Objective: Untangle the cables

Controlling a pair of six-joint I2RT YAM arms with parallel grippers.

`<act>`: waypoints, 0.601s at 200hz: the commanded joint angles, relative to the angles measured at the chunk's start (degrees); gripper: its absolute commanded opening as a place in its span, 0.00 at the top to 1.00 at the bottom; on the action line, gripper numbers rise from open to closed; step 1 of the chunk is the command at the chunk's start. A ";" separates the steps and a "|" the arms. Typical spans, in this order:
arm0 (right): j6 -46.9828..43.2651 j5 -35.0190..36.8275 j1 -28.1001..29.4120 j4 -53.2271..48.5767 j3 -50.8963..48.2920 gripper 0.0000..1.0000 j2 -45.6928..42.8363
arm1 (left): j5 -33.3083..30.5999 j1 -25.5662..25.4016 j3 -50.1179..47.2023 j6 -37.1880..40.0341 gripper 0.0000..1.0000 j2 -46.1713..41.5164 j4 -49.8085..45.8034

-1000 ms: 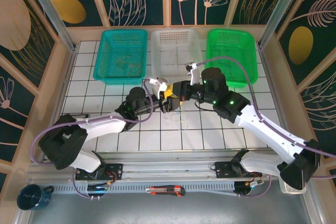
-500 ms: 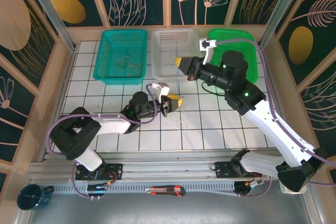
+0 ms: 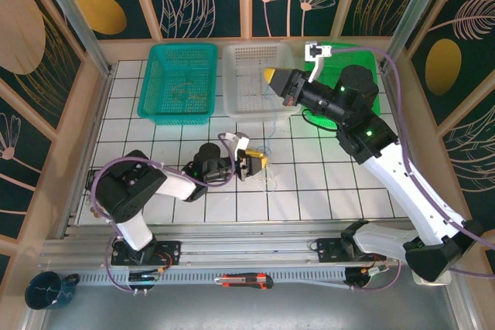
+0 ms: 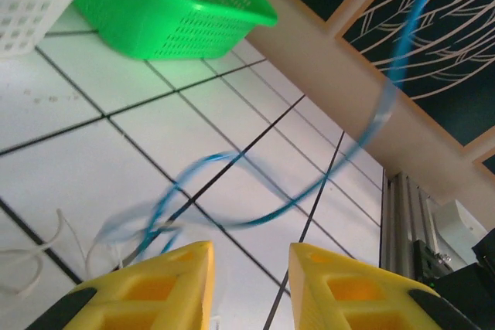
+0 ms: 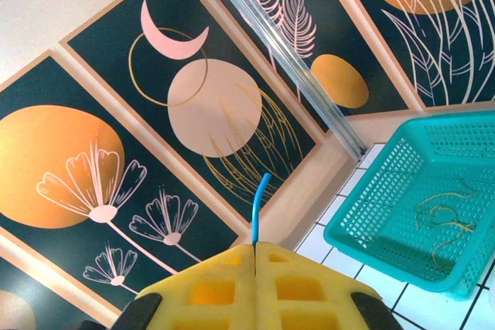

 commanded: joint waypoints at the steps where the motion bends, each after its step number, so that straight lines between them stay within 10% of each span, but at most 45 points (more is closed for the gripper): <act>1: 1.52 -1.68 -0.79 3.92 2.43 1.00 -0.27 | 1.48 -0.33 -1.19 -1.37 0.68 1.87 4.81; 120: 1.79 -3.45 -1.67 3.70 7.99 1.00 0.58 | 1.93 -0.36 -2.35 -2.55 1.00 3.80 6.05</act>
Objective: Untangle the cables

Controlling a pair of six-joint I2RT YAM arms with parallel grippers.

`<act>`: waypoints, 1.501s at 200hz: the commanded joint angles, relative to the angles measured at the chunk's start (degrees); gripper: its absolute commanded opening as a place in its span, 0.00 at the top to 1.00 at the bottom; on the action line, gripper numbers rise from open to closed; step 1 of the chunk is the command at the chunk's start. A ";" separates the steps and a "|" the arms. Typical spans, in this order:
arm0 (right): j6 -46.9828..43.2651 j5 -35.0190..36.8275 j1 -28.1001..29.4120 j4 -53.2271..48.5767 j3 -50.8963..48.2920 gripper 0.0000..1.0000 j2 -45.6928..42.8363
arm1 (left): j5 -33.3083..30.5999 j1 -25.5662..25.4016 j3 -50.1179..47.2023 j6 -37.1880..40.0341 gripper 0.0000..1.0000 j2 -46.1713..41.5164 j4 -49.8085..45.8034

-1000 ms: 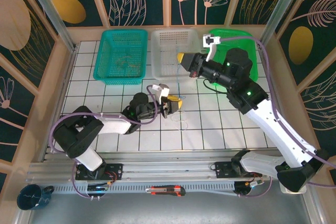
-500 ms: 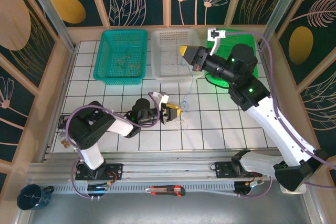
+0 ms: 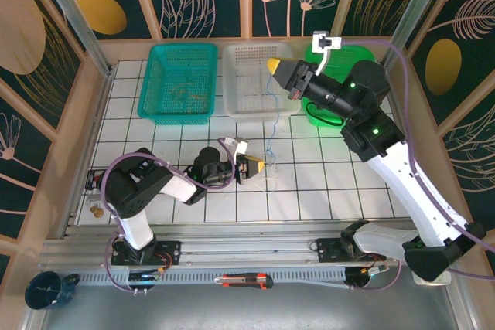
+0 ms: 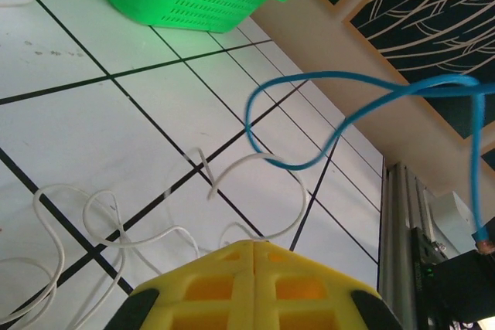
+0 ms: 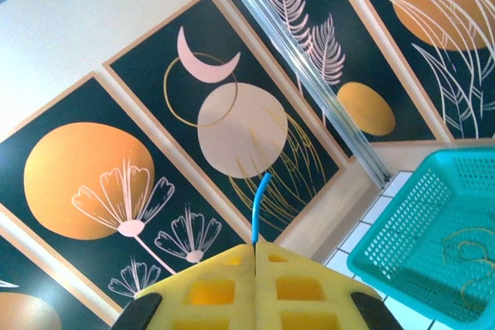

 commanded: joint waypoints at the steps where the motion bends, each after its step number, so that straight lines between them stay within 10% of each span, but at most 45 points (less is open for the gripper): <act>1: 0.59 -1.55 -0.71 2.03 3.75 1.00 0.41 | 0.99 -0.37 -0.67 -0.16 1.00 1.25 2.80; 37: 0.72 -2.26 -0.76 2.01 4.77 1.00 1.16 | 0.55 -0.33 -1.63 -0.68 0.99 0.20 3.36; 127: 2.51 -3.36 -0.86 5.02 0.06 1.00 -0.62 | -1.61 -0.37 -3.42 1.66 0.35 -8.39 -2.29; 300: 6.71 -3.09 -0.76 11.85 0.61 1.00 -0.18 | -7.31 -3.72 3.25 4.35 0.20 1.06 -0.70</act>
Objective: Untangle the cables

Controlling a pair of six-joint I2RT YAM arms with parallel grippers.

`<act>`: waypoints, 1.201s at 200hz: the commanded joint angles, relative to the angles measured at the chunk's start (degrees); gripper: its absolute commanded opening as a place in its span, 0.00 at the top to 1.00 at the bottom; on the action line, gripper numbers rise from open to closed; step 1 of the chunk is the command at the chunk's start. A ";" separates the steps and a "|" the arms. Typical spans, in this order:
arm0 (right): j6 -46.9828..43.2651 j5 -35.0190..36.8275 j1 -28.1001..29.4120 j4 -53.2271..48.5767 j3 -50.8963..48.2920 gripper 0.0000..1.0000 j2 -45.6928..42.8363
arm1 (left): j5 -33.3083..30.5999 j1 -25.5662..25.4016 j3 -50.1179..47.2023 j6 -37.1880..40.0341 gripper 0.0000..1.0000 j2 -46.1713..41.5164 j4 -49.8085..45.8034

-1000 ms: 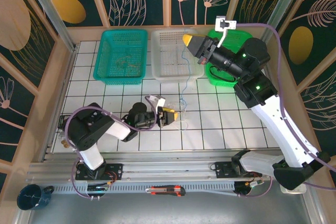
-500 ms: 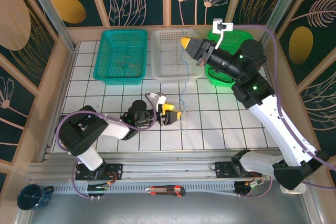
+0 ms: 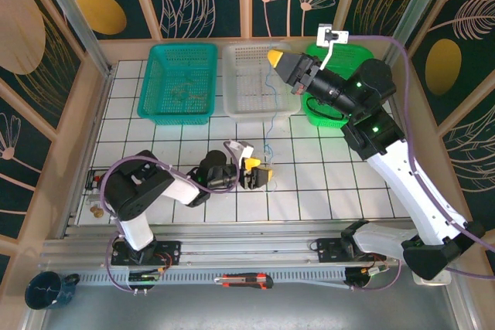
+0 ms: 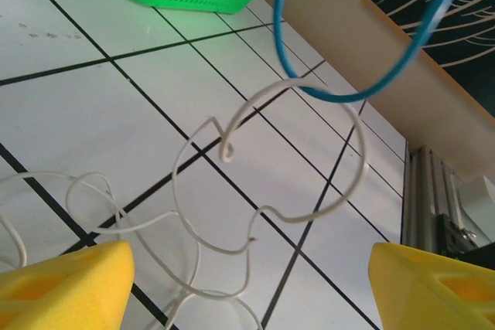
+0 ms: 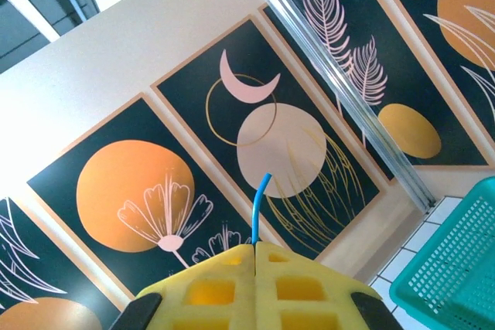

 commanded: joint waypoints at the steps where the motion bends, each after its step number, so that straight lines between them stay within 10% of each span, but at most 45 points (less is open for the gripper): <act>1: 1.81 -0.25 -0.26 4.62 0.34 1.00 -0.86 | -1.78 -0.33 2.17 1.08 0.20 1.27 3.60; 114: 2.54 1.85 2.59 6.75 -1.73 1.00 -1.41 | -4.55 -1.43 7.26 -2.92 0.22 8.73 11.89; 175: 0.37 3.62 2.62 4.99 0.11 1.00 -1.25 | -5.24 -1.47 7.10 -3.66 1.00 9.85 13.49; 240: -3.09 2.45 -8.75 -1.99 14.32 1.00 2.56 | -8.75 -1.52 -1.44 -3.93 1.00 6.68 11.60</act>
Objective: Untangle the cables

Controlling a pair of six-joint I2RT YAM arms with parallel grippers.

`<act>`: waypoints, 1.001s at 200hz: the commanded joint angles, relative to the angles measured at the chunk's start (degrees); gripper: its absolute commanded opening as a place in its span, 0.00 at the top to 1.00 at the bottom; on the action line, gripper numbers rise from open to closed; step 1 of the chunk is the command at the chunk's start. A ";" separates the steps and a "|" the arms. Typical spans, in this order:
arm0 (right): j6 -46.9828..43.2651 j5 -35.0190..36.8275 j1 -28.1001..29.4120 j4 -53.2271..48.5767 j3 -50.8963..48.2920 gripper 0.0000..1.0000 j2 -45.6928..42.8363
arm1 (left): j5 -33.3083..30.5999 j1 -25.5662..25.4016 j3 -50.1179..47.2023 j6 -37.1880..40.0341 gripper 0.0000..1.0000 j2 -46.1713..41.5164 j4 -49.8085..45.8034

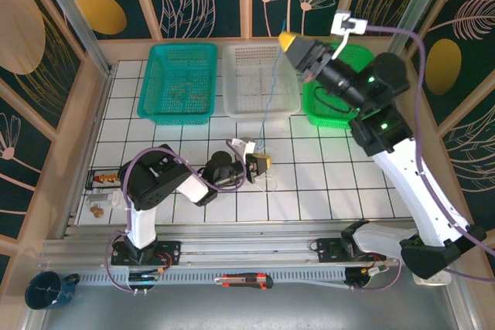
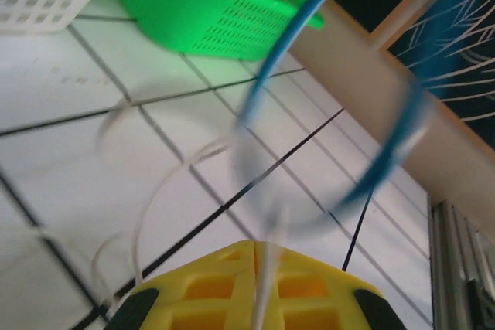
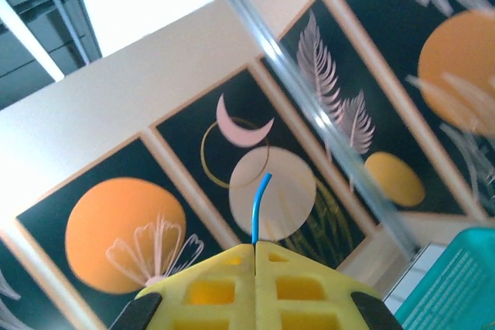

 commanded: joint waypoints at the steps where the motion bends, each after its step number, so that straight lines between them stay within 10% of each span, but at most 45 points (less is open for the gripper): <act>1: -1.90 -0.86 -5.55 -1.10 7.69 1.00 1.58 | -2.07 -0.34 -3.78 -0.17 1.00 -1.84 1.24; 65: 9.37 -11.34 -26.47 1.59 19.99 1.00 9.92 | -3.18 -0.30 -9.42 -1.87 1.00 -1.68 5.21; 200: 19.51 -15.31 -47.51 5.49 28.99 1.00 17.92 | -2.73 -0.32 -10.74 -2.34 1.00 1.66 7.26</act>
